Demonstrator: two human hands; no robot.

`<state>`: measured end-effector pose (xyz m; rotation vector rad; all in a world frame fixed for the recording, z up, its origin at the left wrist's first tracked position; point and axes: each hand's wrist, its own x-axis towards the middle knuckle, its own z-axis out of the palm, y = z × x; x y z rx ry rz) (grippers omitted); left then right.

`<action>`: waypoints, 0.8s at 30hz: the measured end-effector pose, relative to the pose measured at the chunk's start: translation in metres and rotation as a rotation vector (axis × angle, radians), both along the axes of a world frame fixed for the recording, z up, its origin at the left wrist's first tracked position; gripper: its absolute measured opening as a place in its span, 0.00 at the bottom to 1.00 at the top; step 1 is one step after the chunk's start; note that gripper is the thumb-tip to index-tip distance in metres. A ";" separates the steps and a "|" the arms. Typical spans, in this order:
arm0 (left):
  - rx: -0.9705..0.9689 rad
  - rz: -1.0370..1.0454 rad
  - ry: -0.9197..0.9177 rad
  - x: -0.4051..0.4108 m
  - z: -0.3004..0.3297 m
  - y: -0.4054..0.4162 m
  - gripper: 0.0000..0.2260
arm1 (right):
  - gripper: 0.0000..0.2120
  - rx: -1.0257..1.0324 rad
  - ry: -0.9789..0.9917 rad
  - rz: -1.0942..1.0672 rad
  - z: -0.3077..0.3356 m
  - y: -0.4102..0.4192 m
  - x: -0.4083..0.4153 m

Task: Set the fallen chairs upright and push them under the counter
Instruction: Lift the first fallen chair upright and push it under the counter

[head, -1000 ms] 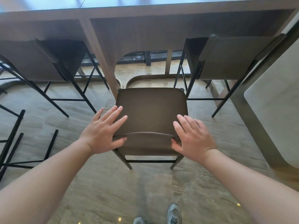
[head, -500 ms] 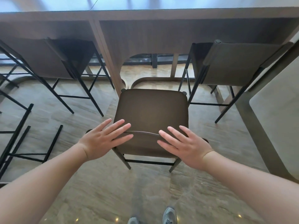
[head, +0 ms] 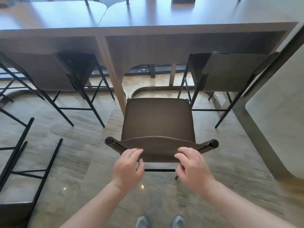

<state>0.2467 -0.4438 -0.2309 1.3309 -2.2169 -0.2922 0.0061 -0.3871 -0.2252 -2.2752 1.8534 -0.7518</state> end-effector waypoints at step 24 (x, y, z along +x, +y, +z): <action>-0.200 0.070 -0.403 0.069 -0.025 -0.019 0.45 | 0.47 0.213 -0.045 -0.747 -0.008 -0.001 0.003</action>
